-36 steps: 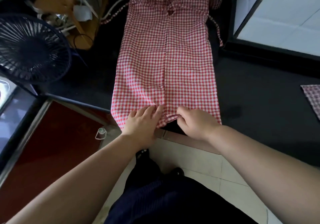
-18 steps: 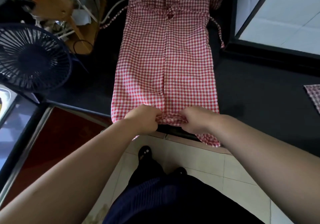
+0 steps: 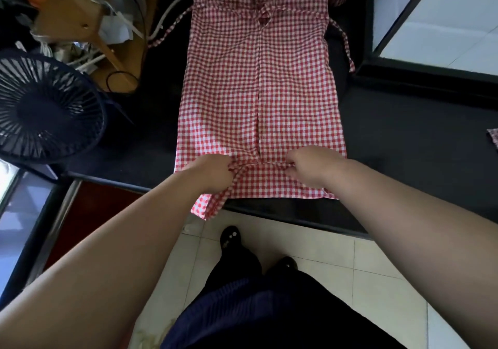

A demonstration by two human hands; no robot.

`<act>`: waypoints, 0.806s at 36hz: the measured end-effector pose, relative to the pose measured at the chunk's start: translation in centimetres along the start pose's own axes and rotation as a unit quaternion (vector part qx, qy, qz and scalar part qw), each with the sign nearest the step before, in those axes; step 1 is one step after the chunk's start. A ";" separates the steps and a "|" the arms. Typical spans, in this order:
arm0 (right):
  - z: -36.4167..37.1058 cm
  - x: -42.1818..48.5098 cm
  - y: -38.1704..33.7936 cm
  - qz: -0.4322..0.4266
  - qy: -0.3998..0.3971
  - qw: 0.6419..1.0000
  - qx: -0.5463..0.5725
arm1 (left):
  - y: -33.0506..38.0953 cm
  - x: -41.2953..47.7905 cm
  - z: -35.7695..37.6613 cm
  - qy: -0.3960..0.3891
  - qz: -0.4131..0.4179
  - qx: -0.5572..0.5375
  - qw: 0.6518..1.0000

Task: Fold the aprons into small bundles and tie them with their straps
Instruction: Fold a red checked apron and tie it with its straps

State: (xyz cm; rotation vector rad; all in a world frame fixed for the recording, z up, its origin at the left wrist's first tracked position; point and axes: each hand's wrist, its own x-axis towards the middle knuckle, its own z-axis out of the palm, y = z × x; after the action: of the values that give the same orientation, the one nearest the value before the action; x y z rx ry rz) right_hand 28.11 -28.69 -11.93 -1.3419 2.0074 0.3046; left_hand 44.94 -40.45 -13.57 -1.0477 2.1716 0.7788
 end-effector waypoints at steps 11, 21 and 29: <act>0.1 0.6 -0.3 0.019 0.021 0.999 -0.029 | 3.7 0.2 1.8 0.149 0.057 0.075 0.984; 0.3 -1.7 4.9 0.112 -0.010 0.970 0.213 | 3.2 1.6 1.5 0.093 0.006 -0.003 0.996; 3.3 -2.9 5.7 0.206 0.095 0.932 0.282 | 2.9 0.8 1.2 0.058 0.030 -0.061 0.996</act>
State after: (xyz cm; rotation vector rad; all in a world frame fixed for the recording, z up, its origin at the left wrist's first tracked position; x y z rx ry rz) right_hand 25.14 -22.32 -13.47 -0.6053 2.2910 -0.2223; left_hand 42.45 -38.47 -14.16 -1.1178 2.2858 0.9084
